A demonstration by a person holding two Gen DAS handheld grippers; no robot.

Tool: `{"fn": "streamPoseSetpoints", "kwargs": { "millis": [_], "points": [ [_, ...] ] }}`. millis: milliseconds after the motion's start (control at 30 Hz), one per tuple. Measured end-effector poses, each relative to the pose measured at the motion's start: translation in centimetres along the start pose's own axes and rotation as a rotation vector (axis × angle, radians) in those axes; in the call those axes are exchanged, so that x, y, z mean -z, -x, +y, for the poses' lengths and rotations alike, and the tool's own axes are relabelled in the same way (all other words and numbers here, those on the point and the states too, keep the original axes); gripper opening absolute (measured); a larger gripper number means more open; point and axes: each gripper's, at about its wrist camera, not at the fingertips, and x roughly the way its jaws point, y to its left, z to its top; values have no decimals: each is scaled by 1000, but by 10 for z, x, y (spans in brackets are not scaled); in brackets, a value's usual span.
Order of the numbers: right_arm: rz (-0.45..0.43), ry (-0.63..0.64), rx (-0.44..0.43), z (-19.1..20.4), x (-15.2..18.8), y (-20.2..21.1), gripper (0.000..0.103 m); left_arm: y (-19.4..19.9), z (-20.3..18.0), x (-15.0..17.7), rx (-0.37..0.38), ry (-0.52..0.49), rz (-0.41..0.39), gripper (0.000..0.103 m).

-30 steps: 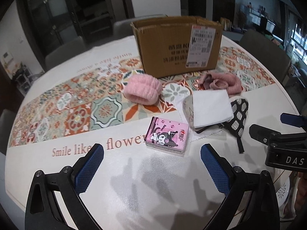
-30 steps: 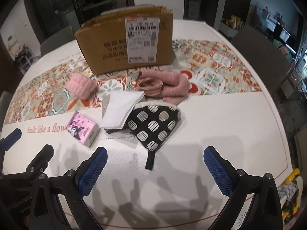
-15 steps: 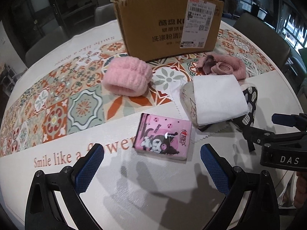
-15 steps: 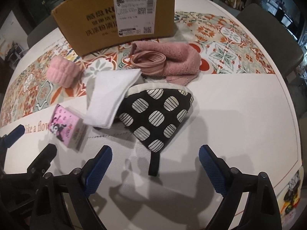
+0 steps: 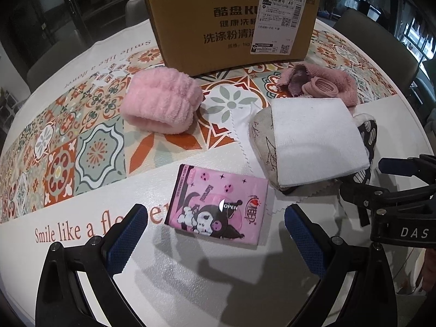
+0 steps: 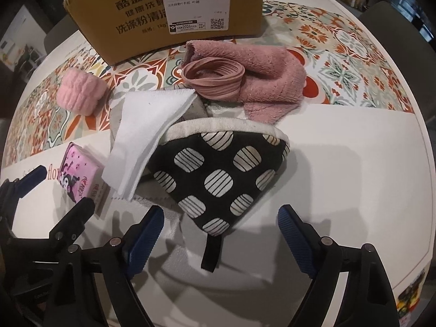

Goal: Organize soft objects
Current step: 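Reach the left tool to the pink tissue pack while the right tool reaches the polka-dot pouch, then grasp and lift the tissue pack with left tool while right tool lifts the pouch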

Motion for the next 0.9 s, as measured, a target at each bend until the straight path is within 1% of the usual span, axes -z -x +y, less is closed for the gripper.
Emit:
{"fn": "streamPoseSetpoints", "kwargs": {
  "millis": [100, 167, 233, 300, 333, 367, 433, 533, 733, 900],
  "points": [
    [0, 14, -10, 1, -3, -3, 84, -4, -1, -1, 2, -1, 8, 102],
    [3, 17, -13, 1, -5, -6, 82, -7, -2, -1, 6, 1, 15, 100],
    [12, 17, -20, -3, -8, -10, 76, -10, -4, -1, 6, -1, 19, 100],
    [21, 17, -27, -4, -10, -13, 74, -12, -5, -1, 6, 0, 22, 94],
    [16, 21, -29, -4, -10, -12, 72, -13, -6, -1, 3, 1, 25, 94],
    [16, 24, -31, -3, -9, -13, 71, -13, -7, -1, -2, 1, 21, 91],
    [14, 33, -33, -2, -9, -12, 62, -12, -9, -1, -12, -5, 15, 86],
    [7, 44, -40, -1, -9, -10, 56, -10, -9, 0, -11, -6, 8, 77],
    [-22, 64, -44, 3, -8, 0, 43, -6, -11, 2, 12, 6, 4, 76],
    [-46, 73, -49, 3, -5, 14, 41, 5, -13, 5, 11, 9, -27, 76]
  ]
}}
